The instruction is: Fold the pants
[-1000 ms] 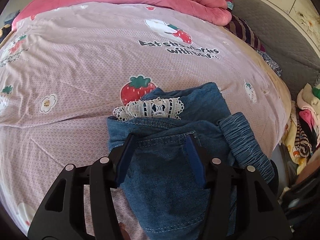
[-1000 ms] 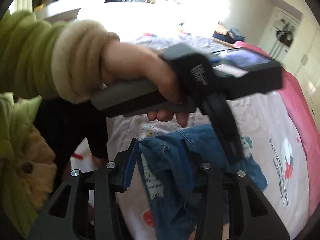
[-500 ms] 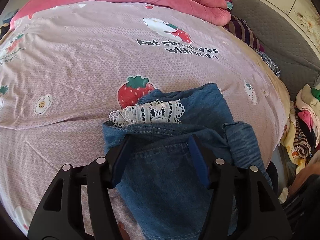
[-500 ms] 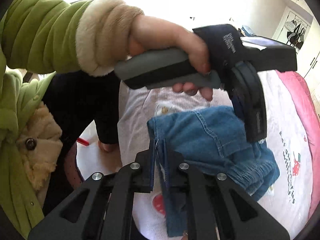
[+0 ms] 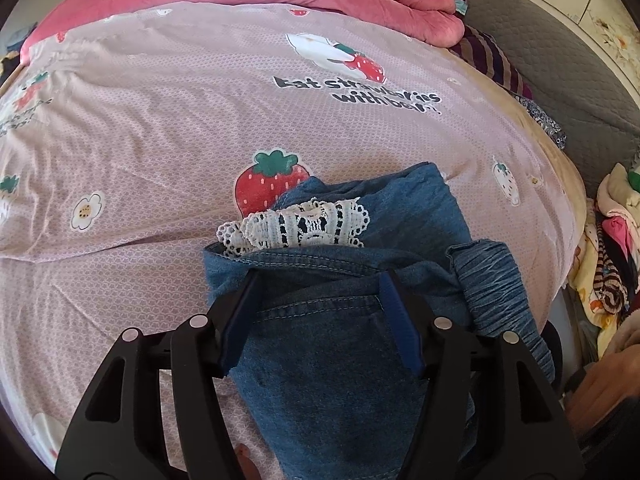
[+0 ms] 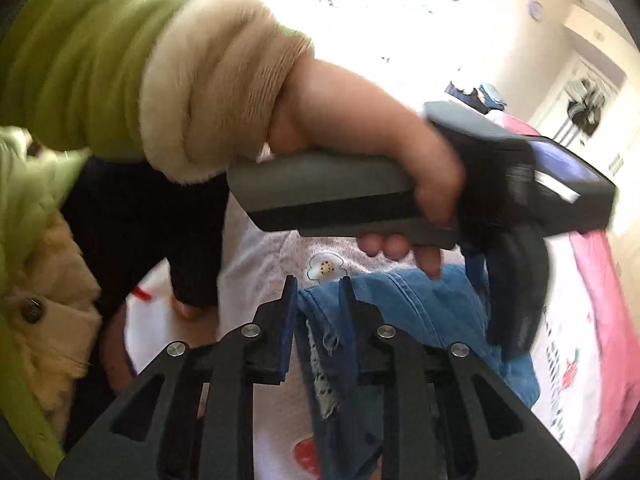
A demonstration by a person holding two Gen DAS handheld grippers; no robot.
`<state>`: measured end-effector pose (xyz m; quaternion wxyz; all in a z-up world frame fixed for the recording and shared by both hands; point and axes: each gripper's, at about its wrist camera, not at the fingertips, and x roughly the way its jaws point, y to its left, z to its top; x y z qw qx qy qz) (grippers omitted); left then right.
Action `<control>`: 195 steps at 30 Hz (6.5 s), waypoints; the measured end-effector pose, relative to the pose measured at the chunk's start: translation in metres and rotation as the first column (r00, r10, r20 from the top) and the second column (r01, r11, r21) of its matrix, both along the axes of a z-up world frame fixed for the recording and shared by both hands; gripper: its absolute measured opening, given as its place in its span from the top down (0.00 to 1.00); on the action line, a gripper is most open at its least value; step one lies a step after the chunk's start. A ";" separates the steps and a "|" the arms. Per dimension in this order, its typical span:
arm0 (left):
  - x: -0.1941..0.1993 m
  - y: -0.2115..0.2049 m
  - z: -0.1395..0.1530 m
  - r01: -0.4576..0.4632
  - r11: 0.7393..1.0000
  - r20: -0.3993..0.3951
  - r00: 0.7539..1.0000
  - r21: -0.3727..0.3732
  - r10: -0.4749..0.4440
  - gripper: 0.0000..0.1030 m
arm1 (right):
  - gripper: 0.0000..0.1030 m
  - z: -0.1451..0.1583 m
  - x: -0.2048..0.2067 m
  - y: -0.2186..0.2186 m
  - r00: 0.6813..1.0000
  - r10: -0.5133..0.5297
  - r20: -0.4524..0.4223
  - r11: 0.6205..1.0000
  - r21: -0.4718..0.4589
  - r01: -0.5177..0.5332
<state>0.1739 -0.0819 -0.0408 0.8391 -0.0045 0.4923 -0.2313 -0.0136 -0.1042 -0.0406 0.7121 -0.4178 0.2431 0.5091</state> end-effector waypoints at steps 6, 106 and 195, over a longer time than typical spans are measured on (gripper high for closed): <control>0.000 0.001 0.000 -0.002 1.000 -0.002 1.000 -0.005 0.002 0.48 | 0.89 -0.010 0.005 0.000 0.995 0.002 -0.105 1.000 -0.031 -0.006; -0.130 0.036 0.023 -0.216 0.974 0.234 0.952 0.063 0.196 0.09 | 0.05 0.013 0.096 -0.172 0.392 -0.713 -0.581 0.310 0.239 0.920; -0.237 0.053 0.015 -0.321 0.947 0.256 0.918 0.028 0.303 0.09 | 0.04 0.024 -0.042 -0.160 0.437 -0.812 -0.386 0.319 0.333 0.887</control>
